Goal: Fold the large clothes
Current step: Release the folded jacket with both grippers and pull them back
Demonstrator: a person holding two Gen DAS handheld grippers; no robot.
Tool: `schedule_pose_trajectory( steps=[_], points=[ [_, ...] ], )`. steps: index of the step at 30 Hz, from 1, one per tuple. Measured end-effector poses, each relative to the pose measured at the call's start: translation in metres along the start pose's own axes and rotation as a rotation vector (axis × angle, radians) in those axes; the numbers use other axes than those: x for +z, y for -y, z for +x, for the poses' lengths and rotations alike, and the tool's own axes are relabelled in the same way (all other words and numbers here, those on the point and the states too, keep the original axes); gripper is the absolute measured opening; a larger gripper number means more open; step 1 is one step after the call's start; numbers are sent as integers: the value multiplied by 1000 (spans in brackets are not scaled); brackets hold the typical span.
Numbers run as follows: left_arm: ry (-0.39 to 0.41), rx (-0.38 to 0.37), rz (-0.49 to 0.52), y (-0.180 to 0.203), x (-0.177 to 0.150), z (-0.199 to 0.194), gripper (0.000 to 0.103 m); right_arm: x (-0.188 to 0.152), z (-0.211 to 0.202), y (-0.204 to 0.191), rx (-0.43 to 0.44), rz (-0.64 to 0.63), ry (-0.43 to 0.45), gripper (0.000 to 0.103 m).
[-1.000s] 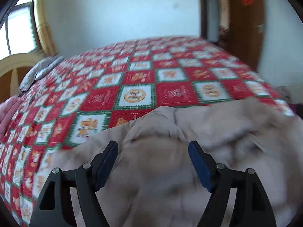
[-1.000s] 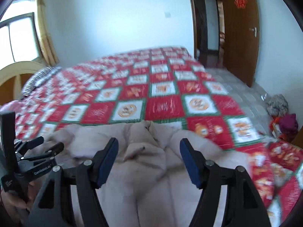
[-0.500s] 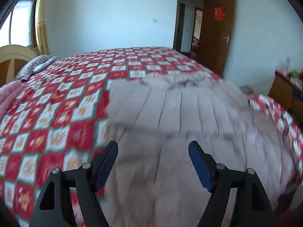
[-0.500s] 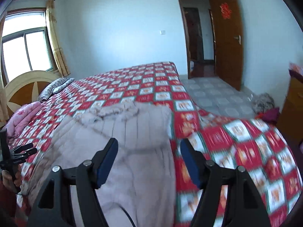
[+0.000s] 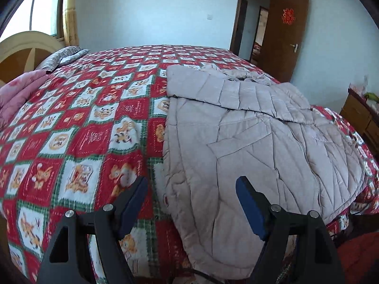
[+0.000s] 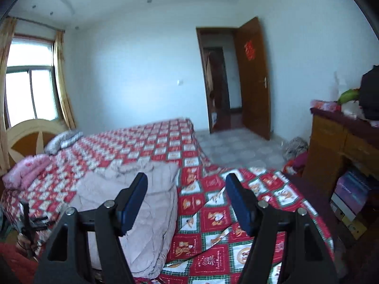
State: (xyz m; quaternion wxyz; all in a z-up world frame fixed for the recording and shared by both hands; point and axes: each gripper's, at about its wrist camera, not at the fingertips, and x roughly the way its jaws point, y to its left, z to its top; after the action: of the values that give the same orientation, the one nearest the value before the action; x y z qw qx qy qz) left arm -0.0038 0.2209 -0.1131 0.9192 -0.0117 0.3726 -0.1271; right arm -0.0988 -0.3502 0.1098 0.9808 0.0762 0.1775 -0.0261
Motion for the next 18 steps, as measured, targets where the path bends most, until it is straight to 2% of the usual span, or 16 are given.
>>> schedule_pose_trajectory(
  steps=[1, 3, 4, 5, 9, 11, 13, 15, 16, 18],
  points=[
    [5, 0, -2, -1, -2, -3, 78, 1, -5, 0, 8, -7, -1, 74],
    [22, -9, -3, -1, -7, -7, 78, -4, 2, -2, 79, -34, -39, 86],
    [23, -7, -6, -1, -8, -7, 78, -11, 12, -4, 108, -50, -71, 91],
    [23, -4, -11, -2, -8, -6, 78, -23, 28, -7, 122, -63, -119, 92],
    [-33, 32, -42, -4, -17, 10, 78, -89, 109, -14, 172, -33, -340, 92],
    [-71, 64, -42, -2, -25, 18, 78, -130, 158, -21, 193, -4, -461, 87],
    [-85, 85, -41, 0, -35, 21, 78, -156, 179, -25, 203, 8, -521, 82],
    [-102, 95, -56, -1, -44, 24, 78, -179, 199, -26, 183, -1, -557, 82],
    [-109, 92, -68, -2, -47, 25, 78, -186, 204, -28, 157, 24, -503, 82],
    [-94, 91, -85, -4, -51, 23, 78, -199, 213, -31, 178, 25, -529, 81]
  ],
)
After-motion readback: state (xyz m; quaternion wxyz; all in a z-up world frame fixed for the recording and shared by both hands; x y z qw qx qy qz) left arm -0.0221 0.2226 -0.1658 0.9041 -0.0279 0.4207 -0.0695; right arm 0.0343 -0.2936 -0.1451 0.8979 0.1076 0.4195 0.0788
